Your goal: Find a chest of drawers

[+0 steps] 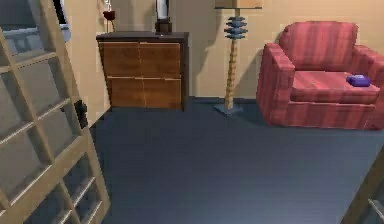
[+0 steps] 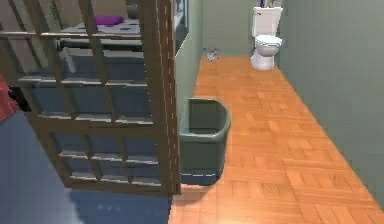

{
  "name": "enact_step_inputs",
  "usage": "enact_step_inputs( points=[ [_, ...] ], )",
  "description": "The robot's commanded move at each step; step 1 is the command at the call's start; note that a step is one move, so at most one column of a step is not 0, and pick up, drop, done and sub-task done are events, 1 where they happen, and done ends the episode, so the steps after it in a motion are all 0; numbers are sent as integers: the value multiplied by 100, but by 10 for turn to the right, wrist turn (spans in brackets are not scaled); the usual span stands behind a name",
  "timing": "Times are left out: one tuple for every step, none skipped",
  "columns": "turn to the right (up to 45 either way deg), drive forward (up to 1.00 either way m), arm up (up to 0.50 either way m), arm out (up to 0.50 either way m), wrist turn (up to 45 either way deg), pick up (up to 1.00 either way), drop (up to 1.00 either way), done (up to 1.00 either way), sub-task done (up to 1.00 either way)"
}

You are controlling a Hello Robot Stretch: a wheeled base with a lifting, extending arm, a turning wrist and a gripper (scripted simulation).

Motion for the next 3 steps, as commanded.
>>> enact_step_inputs(
  points=[
    [0, 100, 0, 0, 0, 0, 0, 0, 0],
    [30, 0, 0, 0, 0, 0, 0, 0, 0],
    [0, 100, 0, 0, 0, 0, 0, 0, 0]
  ],
)
